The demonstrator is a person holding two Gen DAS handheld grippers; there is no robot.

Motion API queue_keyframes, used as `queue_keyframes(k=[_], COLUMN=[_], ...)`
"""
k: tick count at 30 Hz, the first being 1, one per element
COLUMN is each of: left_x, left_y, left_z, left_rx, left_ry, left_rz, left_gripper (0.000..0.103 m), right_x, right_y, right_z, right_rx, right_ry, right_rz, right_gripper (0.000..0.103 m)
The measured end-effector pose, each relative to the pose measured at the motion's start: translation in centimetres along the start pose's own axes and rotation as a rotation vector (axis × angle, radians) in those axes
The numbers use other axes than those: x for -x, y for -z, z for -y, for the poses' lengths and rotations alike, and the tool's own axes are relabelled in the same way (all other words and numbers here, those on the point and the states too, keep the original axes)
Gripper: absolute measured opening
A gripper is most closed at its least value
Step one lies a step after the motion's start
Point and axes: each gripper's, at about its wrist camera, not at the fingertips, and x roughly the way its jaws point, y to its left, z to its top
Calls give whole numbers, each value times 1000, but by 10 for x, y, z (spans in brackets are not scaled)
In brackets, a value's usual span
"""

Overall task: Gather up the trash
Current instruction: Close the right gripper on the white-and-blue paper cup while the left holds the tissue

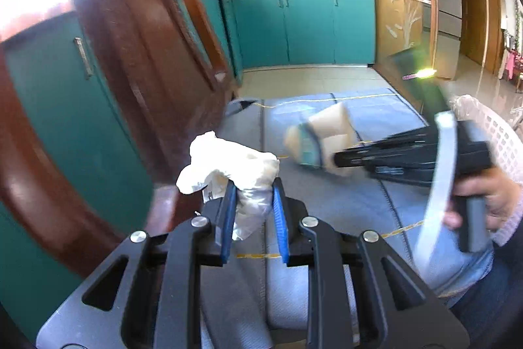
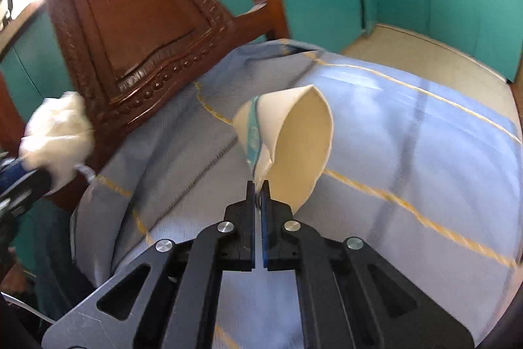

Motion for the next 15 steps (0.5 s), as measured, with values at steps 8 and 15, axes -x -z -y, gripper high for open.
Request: queue_keyframes(k=[8, 15], left_x=[-47, -61], left_y=[-4, -2], left_z=[39, 54], left_rx=[-23, -18], left_ry=[139, 182], left_rz=[-31, -83], left_gripper=[23, 23], right_x=[65, 107], right_y=[51, 48], right_z=[32, 36], right_rx=[-91, 17], right_ry=[156, 354], right_rz=[-18, 88], right_gripper=[15, 71])
